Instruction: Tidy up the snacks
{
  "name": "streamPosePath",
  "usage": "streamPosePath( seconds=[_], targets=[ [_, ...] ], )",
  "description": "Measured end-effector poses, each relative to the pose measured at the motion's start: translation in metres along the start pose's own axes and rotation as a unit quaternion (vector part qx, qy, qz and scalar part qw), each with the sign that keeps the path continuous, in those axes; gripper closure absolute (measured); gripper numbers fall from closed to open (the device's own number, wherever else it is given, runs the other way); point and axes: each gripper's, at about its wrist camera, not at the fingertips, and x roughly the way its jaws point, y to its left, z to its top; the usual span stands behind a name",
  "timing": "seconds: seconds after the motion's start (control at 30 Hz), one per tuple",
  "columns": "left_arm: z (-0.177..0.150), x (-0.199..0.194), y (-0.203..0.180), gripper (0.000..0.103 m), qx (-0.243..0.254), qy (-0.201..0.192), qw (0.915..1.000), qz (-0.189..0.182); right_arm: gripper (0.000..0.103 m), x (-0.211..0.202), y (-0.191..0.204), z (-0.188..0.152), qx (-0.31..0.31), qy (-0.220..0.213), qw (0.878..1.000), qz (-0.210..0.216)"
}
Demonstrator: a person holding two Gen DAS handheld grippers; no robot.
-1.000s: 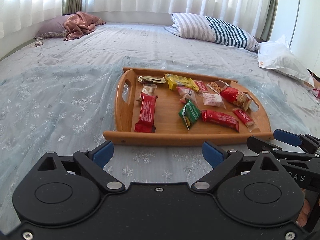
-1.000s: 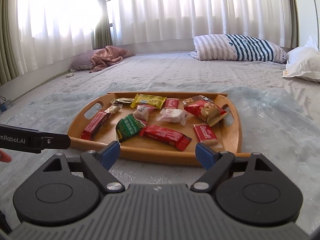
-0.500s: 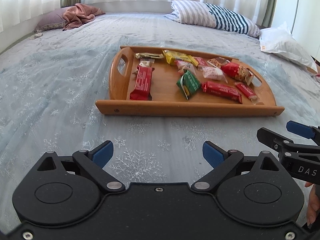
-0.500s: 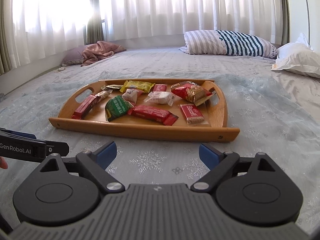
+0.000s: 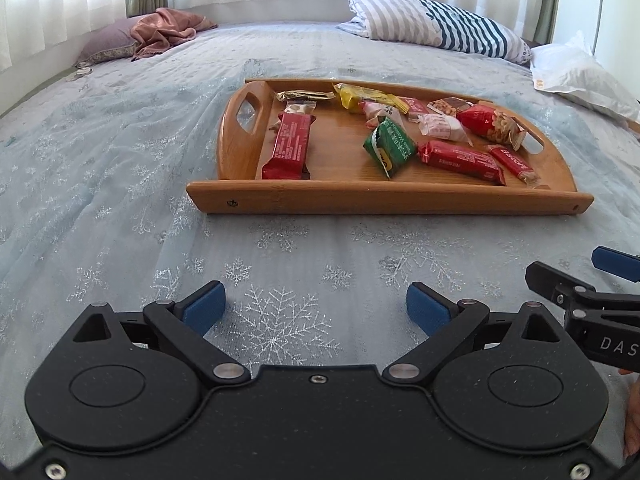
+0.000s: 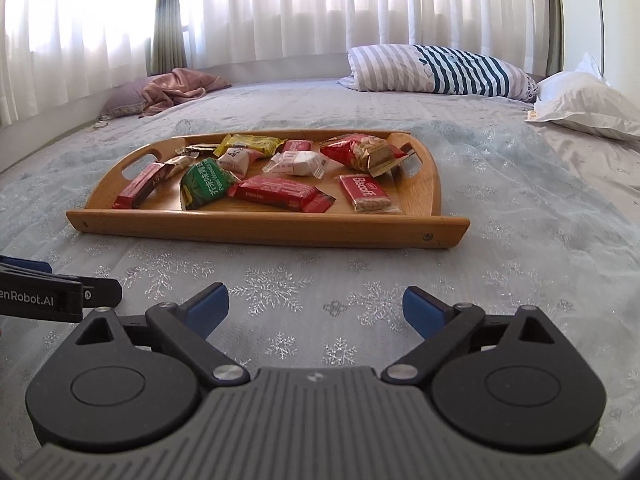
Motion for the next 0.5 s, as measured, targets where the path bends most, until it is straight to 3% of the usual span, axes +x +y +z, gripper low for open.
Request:
streamPosePath(
  seconds=[0.5],
  targets=[
    [-0.004,0.011,-0.001,0.0,0.002,-0.016,0.9999,-0.003,0.0,0.009,0.008,-0.008,-0.021,0.008,1.0,-0.015]
  ],
)
